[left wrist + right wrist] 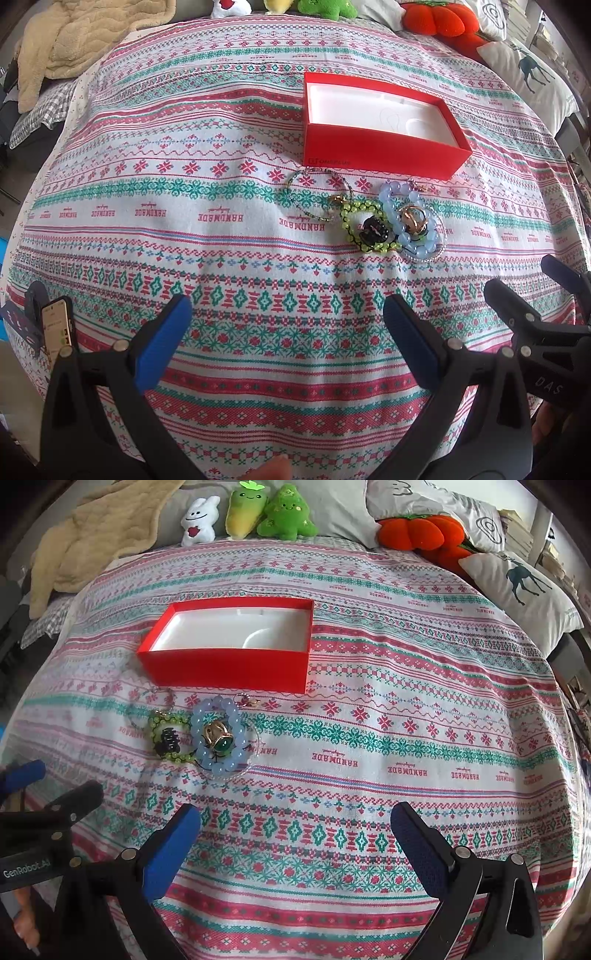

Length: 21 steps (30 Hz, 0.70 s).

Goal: Organize jewelry

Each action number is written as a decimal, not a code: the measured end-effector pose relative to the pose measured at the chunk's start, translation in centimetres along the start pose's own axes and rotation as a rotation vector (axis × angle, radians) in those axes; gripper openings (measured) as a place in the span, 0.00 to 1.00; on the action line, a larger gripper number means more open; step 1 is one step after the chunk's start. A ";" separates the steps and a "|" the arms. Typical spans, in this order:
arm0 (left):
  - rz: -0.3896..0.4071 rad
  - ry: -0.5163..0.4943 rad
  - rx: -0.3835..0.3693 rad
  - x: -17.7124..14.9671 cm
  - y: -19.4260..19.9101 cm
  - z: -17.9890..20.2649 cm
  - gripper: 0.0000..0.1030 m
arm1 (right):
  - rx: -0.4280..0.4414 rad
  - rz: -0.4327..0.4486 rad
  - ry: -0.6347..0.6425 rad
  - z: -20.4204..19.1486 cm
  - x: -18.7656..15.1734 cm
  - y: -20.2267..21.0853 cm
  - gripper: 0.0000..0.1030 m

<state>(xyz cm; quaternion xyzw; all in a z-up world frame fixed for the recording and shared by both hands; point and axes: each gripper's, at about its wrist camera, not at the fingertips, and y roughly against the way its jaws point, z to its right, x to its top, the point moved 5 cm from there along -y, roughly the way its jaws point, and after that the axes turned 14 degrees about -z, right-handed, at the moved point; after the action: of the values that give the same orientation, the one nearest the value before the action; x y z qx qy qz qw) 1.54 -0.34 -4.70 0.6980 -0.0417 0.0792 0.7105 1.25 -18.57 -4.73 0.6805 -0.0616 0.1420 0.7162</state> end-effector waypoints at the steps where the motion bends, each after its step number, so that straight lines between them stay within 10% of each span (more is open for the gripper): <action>1: 0.001 0.000 0.000 0.0 0.0 0.0 1.00 | 0.000 0.000 0.000 0.0 0.0 0.0 1.00; 21: 0.020 0.010 0.000 0.0 0.4 -0.3 1.00 | 0.000 -0.002 0.000 -0.1 0.0 0.0 1.00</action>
<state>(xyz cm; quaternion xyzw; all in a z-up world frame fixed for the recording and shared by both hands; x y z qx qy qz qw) 1.42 -0.02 -4.31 0.6971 -0.0450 0.0896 0.7099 1.22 -18.52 -4.73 0.6806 -0.0611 0.1413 0.7163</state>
